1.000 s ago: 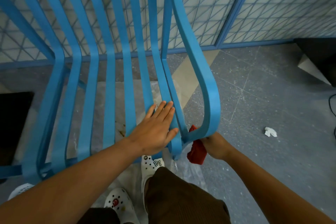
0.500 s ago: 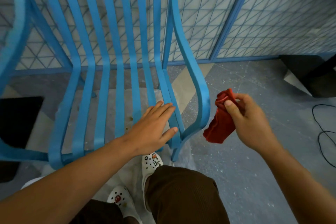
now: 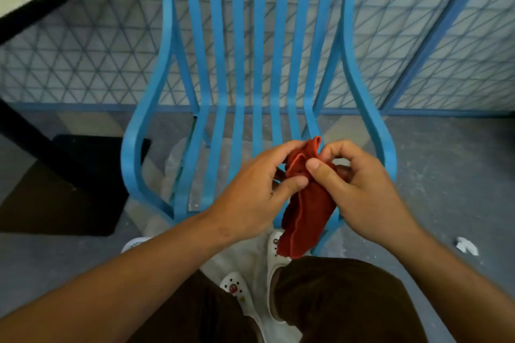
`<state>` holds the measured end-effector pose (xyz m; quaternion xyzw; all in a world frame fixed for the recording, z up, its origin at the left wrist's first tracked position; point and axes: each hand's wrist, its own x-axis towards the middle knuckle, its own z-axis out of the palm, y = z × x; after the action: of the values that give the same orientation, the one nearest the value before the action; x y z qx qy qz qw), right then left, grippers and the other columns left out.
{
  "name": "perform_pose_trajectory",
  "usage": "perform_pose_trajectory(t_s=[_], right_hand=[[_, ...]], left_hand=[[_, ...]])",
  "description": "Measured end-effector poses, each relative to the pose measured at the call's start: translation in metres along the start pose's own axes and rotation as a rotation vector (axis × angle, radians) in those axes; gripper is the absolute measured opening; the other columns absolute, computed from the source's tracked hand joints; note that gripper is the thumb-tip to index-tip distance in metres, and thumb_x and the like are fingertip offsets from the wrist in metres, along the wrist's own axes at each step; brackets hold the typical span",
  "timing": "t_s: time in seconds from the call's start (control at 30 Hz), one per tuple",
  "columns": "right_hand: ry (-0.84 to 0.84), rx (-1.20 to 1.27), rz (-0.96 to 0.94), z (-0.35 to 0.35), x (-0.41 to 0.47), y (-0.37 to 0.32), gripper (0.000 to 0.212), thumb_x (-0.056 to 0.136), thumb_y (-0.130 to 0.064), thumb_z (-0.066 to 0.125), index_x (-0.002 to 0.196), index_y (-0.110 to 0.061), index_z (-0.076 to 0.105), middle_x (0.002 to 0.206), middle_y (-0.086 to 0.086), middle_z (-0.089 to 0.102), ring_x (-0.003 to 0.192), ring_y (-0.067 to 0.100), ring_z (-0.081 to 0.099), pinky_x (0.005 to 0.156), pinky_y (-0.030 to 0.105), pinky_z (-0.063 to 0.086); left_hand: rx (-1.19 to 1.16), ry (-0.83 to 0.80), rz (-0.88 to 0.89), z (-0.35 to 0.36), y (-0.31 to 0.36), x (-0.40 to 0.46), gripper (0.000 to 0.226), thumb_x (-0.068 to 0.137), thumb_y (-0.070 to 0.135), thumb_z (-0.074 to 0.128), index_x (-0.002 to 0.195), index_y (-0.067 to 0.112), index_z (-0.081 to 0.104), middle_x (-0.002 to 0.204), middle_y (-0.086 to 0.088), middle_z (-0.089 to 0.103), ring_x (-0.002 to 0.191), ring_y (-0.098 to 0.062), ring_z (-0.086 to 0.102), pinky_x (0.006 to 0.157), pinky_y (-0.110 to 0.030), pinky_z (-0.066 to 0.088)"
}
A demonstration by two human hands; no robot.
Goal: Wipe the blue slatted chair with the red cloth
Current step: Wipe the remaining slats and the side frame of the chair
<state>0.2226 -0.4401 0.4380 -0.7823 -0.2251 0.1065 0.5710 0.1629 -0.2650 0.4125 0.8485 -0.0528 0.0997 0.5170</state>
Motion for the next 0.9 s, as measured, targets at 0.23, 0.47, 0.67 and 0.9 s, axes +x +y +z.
perform_pose_trajectory(t_s=[0.23,0.47,0.67,0.9], right_hand=[[-0.292,0.069,0.098,0.086,0.023,0.016,0.031,0.092,-0.013,0.073,0.116,-0.028,0.061,0.103,0.013,0.072,0.089,0.032,0.073,0.083,0.051,0.061],[-0.342,0.018,0.122,0.147,0.059,0.028,0.021,0.095,-0.016,0.07,0.109,-0.029,0.063,0.092,0.014,0.074,0.083,0.035,0.072,0.08,0.053,0.06],[-0.274,0.074,0.131,0.196,0.1,0.033,0.017,0.094,-0.013,0.071,0.106,-0.022,0.064,0.101,-0.006,0.069,0.083,0.037,0.071,0.081,0.054,0.059],[-0.245,0.164,0.166,0.26,0.141,0.042,0.019,0.093,-0.011,0.072,0.106,-0.02,0.06,0.098,-0.013,0.062,0.069,0.022,0.065,0.08,0.054,0.059]], left_hand=[[0.039,0.171,-0.268,-0.063,-0.051,-0.043,0.022,0.098,0.023,0.065,0.12,0.026,0.066,0.103,0.01,0.072,0.098,-0.004,0.068,0.089,-0.041,0.058],[0.106,0.217,-0.491,-0.105,-0.075,-0.096,0.053,0.096,0.03,0.066,0.145,0.036,0.046,0.121,0.019,0.062,0.096,-0.003,0.067,0.087,-0.028,0.058],[0.218,0.384,-0.435,-0.151,-0.092,-0.137,0.035,0.091,0.026,0.07,0.125,0.028,0.065,0.101,0.015,0.069,0.094,-0.004,0.068,0.078,-0.02,0.057],[0.267,0.583,-0.448,-0.2,-0.151,-0.118,0.025,0.097,0.022,0.065,0.121,0.026,0.063,0.1,0.009,0.068,0.09,0.003,0.064,0.075,-0.005,0.046]])
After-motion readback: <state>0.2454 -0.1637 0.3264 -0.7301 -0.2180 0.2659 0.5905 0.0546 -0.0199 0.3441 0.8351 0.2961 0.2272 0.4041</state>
